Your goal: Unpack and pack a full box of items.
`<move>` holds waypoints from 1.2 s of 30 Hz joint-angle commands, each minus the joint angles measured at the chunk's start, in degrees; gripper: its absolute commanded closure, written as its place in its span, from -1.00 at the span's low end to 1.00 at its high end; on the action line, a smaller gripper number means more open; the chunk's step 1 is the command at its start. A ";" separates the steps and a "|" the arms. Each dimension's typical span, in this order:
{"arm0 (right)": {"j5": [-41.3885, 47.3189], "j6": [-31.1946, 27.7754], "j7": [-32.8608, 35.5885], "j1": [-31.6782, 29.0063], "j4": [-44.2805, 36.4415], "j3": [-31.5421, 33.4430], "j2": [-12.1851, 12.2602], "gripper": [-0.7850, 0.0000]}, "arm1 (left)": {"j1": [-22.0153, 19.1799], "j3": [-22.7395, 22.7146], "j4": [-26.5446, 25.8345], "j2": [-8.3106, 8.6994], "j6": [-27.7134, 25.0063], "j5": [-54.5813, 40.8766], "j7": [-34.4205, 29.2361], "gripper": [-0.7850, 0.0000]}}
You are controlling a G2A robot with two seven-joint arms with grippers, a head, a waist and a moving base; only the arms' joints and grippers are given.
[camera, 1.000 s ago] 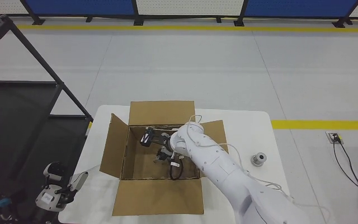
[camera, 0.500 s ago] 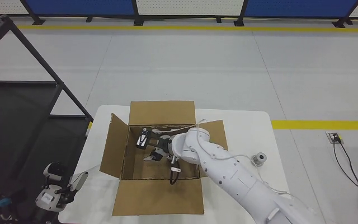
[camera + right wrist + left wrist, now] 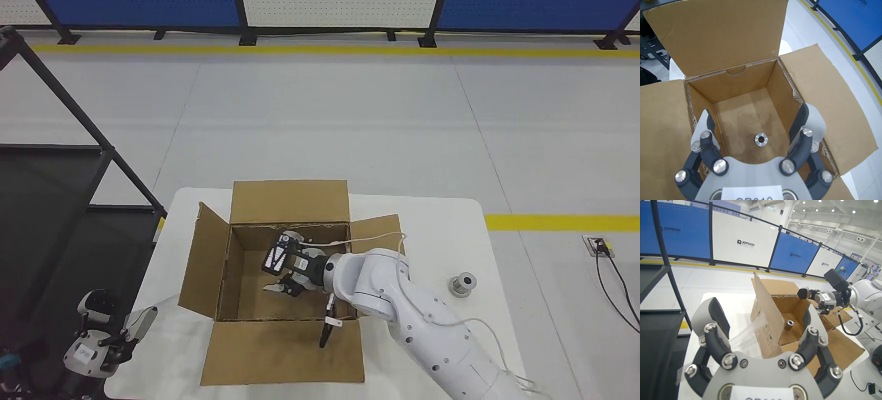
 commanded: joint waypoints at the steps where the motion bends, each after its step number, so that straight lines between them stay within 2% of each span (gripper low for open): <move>1: 0.00 0.00 0.00 -0.04 -0.06 0.02 0.00 -1.00 | 0.00 0.00 0.00 0.00 0.00 -0.03 0.00 -1.00; 6: -1.90 2.69 -0.95 -0.40 0.00 0.46 -0.06 -1.00 | 0.00 0.00 0.00 0.00 0.00 -0.03 0.00 -1.00; 11: -5.93 7.26 -3.81 -5.25 -6.26 8.15 1.99 -1.00 | 0.00 0.00 0.00 0.00 0.00 -0.03 0.00 -1.00; 14: -9.08 10.17 -3.50 -12.18 -13.65 16.29 4.09 -1.00 | 0.00 0.00 0.00 0.00 0.00 -0.03 0.00 -1.00; 18: -12.16 14.10 -2.68 -24.50 -24.91 28.62 6.51 -1.00 | 0.00 0.00 0.00 0.00 0.00 -0.03 0.00 -1.00; 22: -13.15 19.64 -1.59 -34.80 -30.50 38.94 7.72 -1.00 | 0.00 0.00 0.00 0.00 0.00 -0.03 0.00 -1.00; 25: -13.36 23.54 0.69 -38.49 -29.87 43.88 8.08 -1.00 | 0.00 0.00 0.00 0.00 0.00 -0.03 0.00 -1.00; 27: -12.35 24.09 3.19 -39.10 -27.47 45.71 8.24 -1.00 | 0.00 0.00 0.00 0.00 0.00 -0.03 0.00 -1.00; 30: -9.77 23.04 8.15 -37.30 -21.32 47.55 8.50 -1.00 | 0.00 0.00 0.00 0.00 0.00 -0.03 0.00 -1.00; 36: -5.01 20.02 11.43 -31.64 -9.30 48.52 8.84 -1.00 | 0.00 0.00 0.00 0.00 0.00 -0.03 0.00 -1.00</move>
